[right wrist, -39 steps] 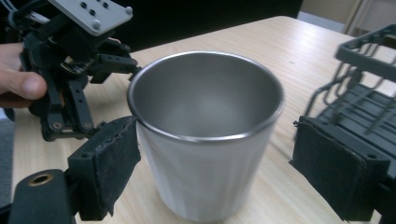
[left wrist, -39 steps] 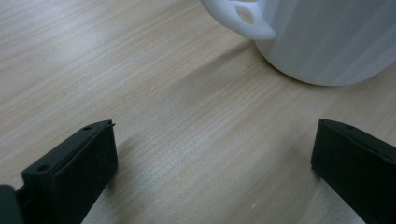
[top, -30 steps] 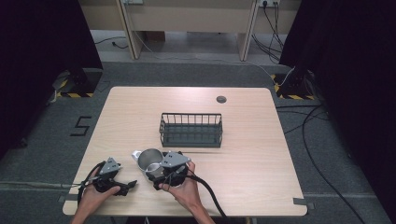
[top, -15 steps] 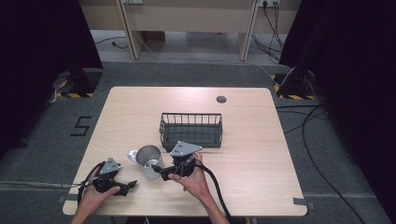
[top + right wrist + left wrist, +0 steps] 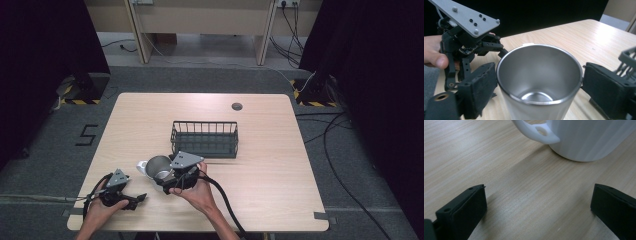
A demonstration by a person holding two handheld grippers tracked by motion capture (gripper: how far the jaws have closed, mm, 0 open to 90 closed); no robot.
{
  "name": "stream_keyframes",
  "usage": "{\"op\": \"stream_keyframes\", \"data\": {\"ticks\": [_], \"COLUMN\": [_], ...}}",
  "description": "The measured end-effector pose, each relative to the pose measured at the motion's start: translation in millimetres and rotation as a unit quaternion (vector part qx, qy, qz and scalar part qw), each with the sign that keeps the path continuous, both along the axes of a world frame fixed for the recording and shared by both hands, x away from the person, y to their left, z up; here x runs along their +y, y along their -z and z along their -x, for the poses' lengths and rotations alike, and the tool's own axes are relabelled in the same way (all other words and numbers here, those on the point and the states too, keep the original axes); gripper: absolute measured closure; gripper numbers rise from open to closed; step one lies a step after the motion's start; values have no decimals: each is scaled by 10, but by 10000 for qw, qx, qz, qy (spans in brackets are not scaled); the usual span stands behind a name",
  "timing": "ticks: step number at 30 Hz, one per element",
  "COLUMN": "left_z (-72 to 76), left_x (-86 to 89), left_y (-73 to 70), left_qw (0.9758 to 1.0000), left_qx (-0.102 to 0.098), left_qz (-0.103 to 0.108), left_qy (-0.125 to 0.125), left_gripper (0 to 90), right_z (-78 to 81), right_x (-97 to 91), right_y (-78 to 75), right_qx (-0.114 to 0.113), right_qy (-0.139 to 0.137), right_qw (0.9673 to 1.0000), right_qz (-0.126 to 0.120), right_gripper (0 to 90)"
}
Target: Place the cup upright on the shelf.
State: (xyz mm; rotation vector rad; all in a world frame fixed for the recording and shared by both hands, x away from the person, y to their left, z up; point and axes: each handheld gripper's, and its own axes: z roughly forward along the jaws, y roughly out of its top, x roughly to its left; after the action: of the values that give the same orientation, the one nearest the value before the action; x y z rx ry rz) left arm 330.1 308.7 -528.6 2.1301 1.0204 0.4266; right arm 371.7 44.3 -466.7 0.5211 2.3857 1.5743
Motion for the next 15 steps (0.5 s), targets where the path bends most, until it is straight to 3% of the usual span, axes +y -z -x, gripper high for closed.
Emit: {"op": "stream_keyframes", "data": {"ticks": [8,15], "left_z": [2,3], "left_x": [0,0], "left_y": [0,0], "left_qw": [10000,10000], "left_qx": [0,0], "left_qz": [1,1], "left_qy": [-2,2], "left_gripper": [0,0], "right_z": [-104,-151], "right_x": [170,245], "right_y": [54,136], "right_qx": [84,134], "right_qy": [-66,-134], "right_qw": [9999,9998], "right_qz": [67,60], "right_gripper": [34,48]}}
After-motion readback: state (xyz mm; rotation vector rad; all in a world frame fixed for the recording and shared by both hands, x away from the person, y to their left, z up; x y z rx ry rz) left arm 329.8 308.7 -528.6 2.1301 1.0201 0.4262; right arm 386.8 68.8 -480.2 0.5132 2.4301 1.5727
